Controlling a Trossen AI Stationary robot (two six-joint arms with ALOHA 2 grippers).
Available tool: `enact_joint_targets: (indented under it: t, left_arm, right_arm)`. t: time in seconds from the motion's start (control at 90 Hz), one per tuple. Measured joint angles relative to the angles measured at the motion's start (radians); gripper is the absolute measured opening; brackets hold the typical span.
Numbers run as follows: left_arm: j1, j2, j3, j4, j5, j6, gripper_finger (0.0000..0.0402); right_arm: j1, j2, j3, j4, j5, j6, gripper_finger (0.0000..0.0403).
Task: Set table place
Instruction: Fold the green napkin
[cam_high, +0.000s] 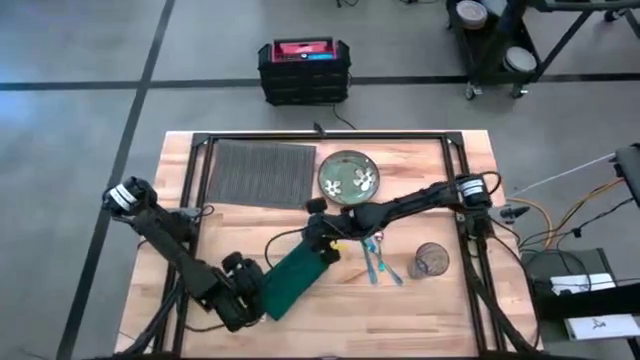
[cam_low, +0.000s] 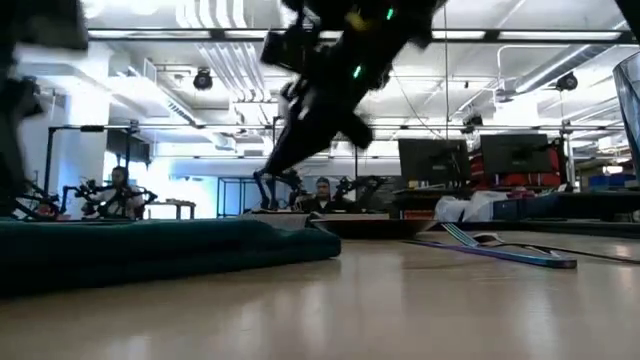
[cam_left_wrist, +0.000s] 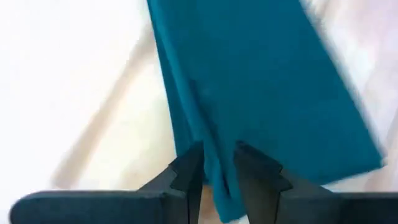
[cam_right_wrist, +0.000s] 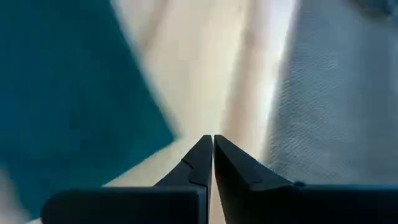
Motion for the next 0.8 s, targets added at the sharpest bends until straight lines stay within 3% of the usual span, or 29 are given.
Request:
enact_joint_targets:
  t: [0.089,0.156,0.322,0.544,0.656,0.8]
  left_arm:
    - [0.012,-0.001,0.001,0.053,-0.084,0.093,0.0075]
    - [0.03,0.0,-0.025,0.078,-0.089,0.131,0.0075]
    - [0.055,0.005,-0.149,0.165,-0.014,0.15,0.0075]
    - [0.047,0.0,-0.326,0.378,0.083,0.007,0.0075]
    - [0.003,0.001,-0.352,0.437,0.071,-0.073,0.0075]
    - [-0.08,0.002,-0.351,0.438,0.041,-0.227,0.0075]
  right_arm:
    - [0.013,0.003,-0.026,0.05,-0.25,0.134,0.0002]
    - [0.037,0.019,-0.053,0.115,-0.304,0.193,0.0002]
    - [0.095,0.055,-0.107,0.092,-0.231,0.247,0.0002]
    - [0.106,0.055,-0.136,0.103,-0.001,0.198,0.0002]
    - [0.077,0.063,-0.135,0.134,0.075,0.115,0.0002]
    - [0.021,0.094,-0.136,0.269,0.08,0.029,0.0002]
